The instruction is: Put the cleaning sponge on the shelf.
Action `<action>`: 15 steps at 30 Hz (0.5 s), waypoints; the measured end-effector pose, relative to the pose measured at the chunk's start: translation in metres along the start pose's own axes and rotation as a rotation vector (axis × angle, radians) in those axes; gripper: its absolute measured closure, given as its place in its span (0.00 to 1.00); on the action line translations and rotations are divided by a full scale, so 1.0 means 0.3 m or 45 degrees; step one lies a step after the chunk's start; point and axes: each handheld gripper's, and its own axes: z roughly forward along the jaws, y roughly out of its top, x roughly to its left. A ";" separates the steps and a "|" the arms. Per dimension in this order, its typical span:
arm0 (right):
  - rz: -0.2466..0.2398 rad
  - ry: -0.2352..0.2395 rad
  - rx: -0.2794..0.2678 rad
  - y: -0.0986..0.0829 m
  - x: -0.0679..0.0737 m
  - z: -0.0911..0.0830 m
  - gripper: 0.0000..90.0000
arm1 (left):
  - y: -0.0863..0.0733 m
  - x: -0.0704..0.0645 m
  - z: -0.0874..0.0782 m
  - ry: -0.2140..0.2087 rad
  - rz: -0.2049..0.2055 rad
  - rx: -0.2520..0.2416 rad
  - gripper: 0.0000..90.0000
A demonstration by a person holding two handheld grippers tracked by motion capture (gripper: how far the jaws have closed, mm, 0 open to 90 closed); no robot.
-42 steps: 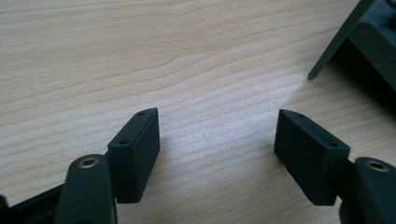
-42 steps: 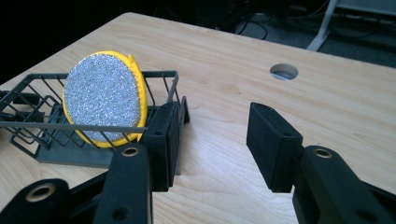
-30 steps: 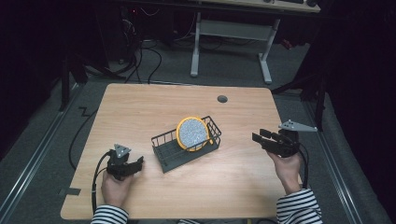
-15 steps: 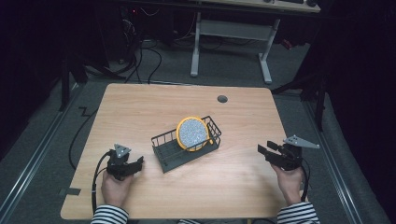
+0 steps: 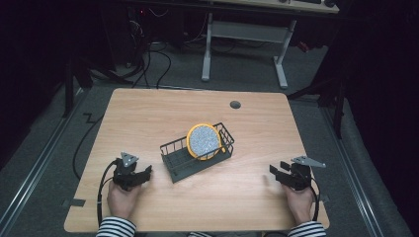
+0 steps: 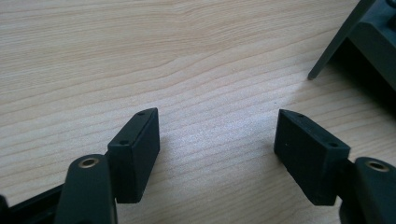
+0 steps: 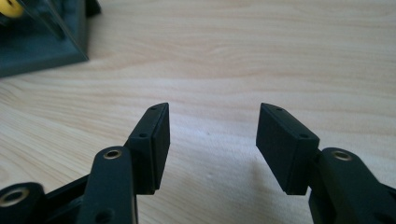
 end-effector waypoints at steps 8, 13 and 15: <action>-0.069 -0.109 0.060 -0.025 0.012 0.028 0.48 | 0.000 0.000 0.000 0.000 -0.001 0.000 0.35; -0.126 -0.141 0.081 -0.024 0.026 0.035 0.45 | -0.001 -0.001 -0.001 -0.001 0.000 0.001 0.35; -0.124 -0.146 0.082 -0.024 0.026 0.036 0.44 | -0.001 -0.001 -0.001 -0.003 0.001 0.001 0.34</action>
